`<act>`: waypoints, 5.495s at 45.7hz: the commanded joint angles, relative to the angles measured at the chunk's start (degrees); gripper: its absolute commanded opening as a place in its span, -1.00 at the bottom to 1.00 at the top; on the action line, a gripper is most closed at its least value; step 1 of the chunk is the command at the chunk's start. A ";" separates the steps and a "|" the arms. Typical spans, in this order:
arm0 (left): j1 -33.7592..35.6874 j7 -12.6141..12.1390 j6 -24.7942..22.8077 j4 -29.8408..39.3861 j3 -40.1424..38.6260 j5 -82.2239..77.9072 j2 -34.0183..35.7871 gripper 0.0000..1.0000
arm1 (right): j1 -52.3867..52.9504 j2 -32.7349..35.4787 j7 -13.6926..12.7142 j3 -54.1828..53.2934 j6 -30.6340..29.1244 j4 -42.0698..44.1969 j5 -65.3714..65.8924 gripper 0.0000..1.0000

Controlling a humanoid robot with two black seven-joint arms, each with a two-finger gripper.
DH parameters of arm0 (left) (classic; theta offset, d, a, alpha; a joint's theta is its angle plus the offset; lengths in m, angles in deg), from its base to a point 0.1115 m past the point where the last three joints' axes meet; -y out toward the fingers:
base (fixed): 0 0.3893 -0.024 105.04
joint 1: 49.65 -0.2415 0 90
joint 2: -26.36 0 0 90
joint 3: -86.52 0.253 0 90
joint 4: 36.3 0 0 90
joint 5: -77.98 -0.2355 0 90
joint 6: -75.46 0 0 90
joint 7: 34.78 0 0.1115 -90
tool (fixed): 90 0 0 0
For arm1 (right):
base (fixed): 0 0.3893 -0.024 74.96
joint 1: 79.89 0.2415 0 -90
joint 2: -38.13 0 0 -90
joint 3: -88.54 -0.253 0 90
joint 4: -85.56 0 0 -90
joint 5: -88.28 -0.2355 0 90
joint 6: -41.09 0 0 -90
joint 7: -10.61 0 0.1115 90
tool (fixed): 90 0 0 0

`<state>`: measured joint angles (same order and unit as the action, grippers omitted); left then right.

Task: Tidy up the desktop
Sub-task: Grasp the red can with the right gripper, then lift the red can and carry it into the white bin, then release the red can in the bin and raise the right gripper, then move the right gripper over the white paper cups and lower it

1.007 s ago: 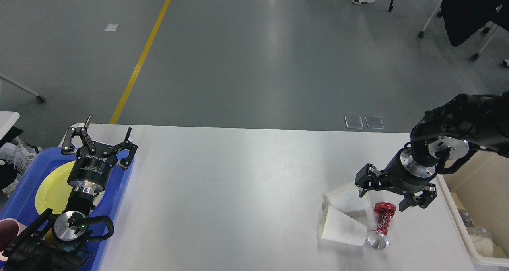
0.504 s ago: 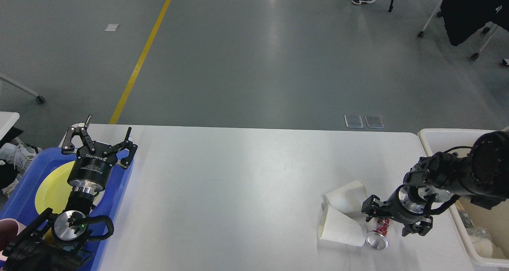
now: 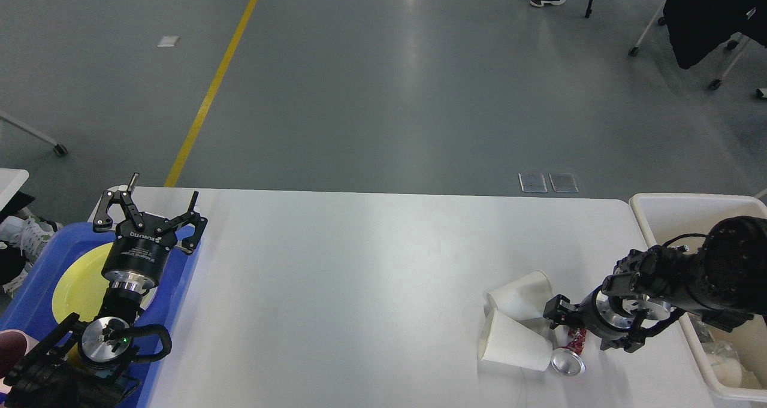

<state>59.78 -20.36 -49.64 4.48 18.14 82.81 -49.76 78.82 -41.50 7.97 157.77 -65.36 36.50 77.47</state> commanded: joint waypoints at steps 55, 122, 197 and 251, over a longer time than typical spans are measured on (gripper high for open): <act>0.00 -0.01 -0.05 0.00 0.00 0.00 -0.08 0.93 | 39.99 12.31 -0.17 11.62 -21.07 -21.95 0.17 -1.00; 0.00 -0.01 -0.05 0.00 0.00 0.00 0.01 0.93 | -6.11 23.38 -0.08 -8.41 -7.45 28.38 -1.50 -1.00; 0.00 -0.01 0.04 0.00 0.00 0.00 0.01 0.93 | -38.30 10.81 -0.61 -15.10 29.28 44.57 -1.06 1.00; 0.00 -0.01 -0.05 0.00 0.00 0.00 0.01 0.93 | 41.85 2.73 -5.97 5.65 -19.12 -11.85 4.39 1.00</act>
<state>59.78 -20.37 -49.62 4.48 18.14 82.82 -49.77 112.32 -34.65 1.90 162.89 -74.34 28.15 81.99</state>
